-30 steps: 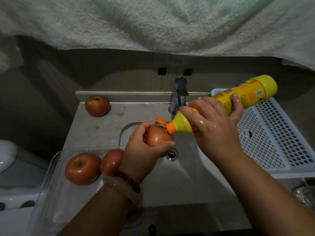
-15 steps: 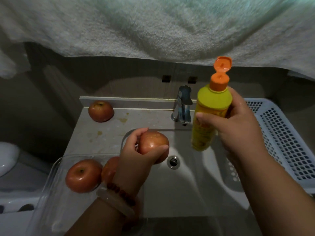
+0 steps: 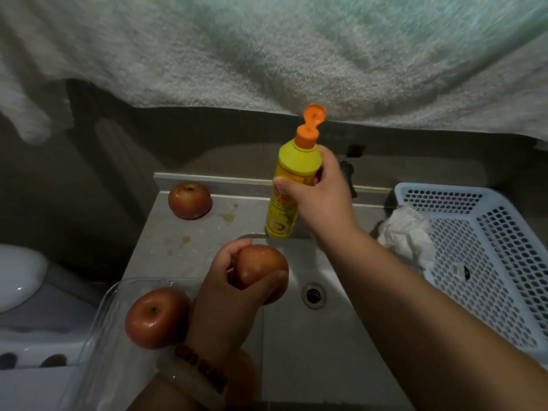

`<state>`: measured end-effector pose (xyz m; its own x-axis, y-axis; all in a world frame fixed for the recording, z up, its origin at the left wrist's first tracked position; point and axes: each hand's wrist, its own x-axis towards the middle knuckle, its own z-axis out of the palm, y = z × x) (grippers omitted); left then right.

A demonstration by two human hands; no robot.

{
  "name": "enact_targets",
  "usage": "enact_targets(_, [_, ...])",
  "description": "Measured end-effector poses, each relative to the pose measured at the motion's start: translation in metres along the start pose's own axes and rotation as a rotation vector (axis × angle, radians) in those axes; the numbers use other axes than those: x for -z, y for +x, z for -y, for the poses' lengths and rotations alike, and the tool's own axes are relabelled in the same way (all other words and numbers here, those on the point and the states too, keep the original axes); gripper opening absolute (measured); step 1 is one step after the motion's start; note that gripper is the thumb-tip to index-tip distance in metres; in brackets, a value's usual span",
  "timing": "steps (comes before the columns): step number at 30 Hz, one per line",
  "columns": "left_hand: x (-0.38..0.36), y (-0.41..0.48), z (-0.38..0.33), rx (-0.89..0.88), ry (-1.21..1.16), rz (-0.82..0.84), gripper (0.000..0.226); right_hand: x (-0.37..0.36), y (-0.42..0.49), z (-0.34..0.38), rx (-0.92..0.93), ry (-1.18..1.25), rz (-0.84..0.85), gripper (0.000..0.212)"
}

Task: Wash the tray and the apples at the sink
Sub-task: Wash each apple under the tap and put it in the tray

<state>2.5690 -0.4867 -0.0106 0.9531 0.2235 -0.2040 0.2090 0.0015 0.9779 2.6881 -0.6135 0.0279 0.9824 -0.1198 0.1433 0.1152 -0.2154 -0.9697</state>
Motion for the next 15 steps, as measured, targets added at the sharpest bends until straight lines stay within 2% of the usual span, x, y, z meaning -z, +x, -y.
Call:
enact_targets(6, [0.003, 0.002, -0.001, -0.014, 0.014, -0.006, 0.054, -0.027, 0.022, -0.017, -0.039, -0.076, -0.033, 0.054])
enact_targets(15, [-0.003, 0.004, -0.005, -0.044, 0.041, 0.033, 0.054, -0.028, 0.019, -0.016, -0.071, -0.158, 0.014, 0.076])
